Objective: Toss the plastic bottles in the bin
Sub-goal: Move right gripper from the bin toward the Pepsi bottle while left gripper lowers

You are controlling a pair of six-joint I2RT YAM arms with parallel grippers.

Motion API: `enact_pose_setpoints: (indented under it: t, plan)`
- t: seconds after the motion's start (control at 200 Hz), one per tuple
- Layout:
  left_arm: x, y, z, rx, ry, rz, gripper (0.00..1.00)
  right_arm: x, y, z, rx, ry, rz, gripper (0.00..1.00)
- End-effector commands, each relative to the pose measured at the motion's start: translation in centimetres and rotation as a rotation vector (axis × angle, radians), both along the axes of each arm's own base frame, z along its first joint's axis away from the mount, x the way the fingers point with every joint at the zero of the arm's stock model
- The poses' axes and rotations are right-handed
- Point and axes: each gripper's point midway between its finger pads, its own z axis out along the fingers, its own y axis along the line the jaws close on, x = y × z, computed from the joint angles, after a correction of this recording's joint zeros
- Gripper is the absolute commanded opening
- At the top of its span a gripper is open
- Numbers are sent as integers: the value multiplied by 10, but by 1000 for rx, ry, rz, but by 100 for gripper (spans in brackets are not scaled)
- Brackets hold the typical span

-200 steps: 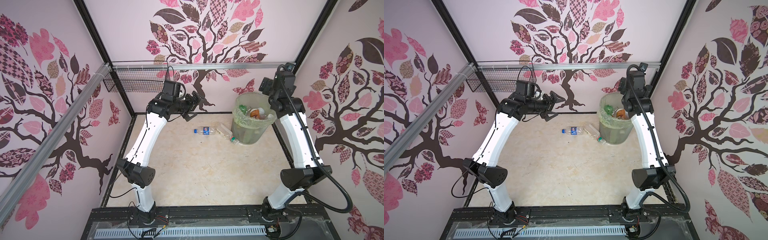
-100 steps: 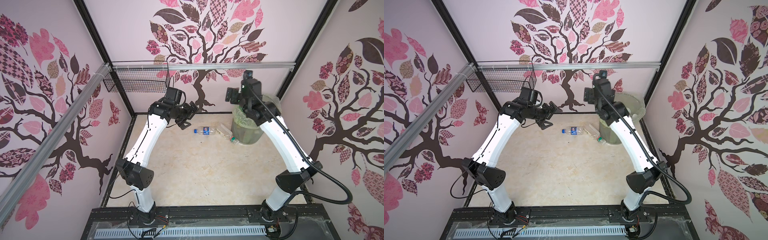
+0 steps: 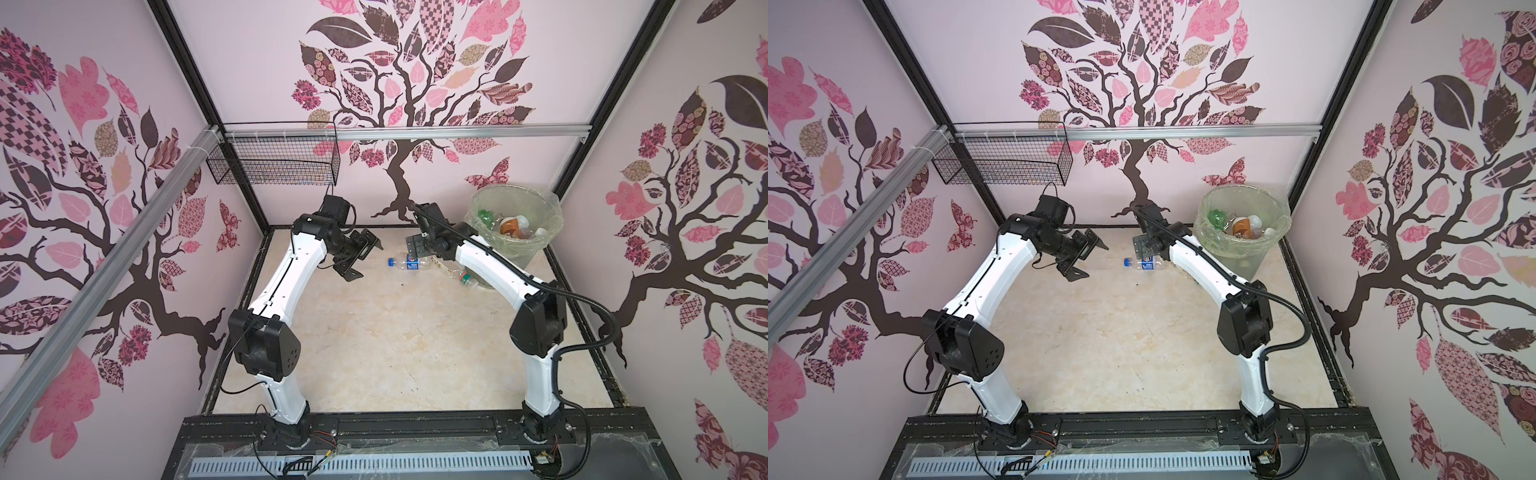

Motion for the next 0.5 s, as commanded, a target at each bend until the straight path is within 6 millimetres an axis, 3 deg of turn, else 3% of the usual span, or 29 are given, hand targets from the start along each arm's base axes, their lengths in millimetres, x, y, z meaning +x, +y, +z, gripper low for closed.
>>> enact_pose_setpoints:
  t: [0.0, 0.2, 0.225, 0.4, 0.42, 0.44, 0.495]
  plan:
    - [-11, 1, -6, -9, 41, -2, 98, 6, 13, -24, 50, 79, 6, 100]
    - [-12, -2, -8, -97, 55, -4, 98, 26, 23, -72, 89, 159, -5, 100]
    - [-13, -2, -9, -106, 59, -1, 98, 33, 26, -65, 107, 138, -6, 100]
    - [-26, 4, -21, -101, 100, -13, 98, 58, 36, -86, 150, 140, -23, 99]
    - [-27, 4, -22, -99, 103, -16, 98, 60, 36, -81, 159, 131, -25, 100]
    - [-28, 4, -23, -99, 105, -18, 98, 62, 36, -100, 147, 154, -30, 99]
    - [-31, 4, -24, -103, 110, -22, 98, 67, 34, -109, 145, 161, -40, 99]
